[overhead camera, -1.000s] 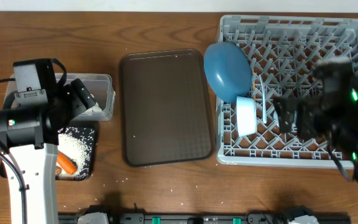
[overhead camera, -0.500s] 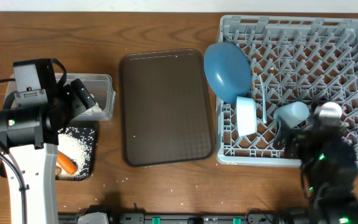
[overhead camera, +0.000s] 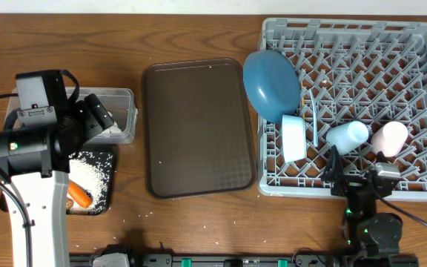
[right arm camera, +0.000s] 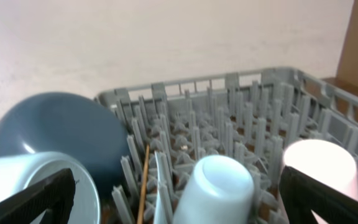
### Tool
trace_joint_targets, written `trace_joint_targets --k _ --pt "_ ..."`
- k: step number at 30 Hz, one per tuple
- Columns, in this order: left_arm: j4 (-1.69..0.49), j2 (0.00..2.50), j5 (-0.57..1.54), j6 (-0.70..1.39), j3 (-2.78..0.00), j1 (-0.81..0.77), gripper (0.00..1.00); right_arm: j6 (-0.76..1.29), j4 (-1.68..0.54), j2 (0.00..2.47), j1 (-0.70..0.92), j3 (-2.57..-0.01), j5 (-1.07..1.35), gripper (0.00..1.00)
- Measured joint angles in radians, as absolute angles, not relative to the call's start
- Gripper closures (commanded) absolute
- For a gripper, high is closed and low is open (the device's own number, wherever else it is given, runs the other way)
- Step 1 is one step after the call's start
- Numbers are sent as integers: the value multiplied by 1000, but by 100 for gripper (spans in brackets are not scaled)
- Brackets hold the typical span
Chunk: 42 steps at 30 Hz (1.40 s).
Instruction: Sort waste into correct bins and load items into the dishwasher rack
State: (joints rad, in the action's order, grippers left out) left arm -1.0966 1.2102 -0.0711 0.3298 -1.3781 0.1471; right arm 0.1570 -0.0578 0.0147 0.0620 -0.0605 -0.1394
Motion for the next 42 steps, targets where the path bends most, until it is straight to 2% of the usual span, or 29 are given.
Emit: trace_joint_targets --k 28,34,36,42 --pt "-1097 1209 -71 330 -1378 147 2 157 -55 12 62 -7 -140 1" --pt "-1079 1125 -75 329 -1350 139 2 157 -55 12 62 -7 -140 1" --pt "-1029 1055 -83 328 -1317 129 2 157 -55 12 62 -7 -140 1" --pt "-599 750 -91 260 -1041 56 2 157 -56 12 62 -7 -139 1"
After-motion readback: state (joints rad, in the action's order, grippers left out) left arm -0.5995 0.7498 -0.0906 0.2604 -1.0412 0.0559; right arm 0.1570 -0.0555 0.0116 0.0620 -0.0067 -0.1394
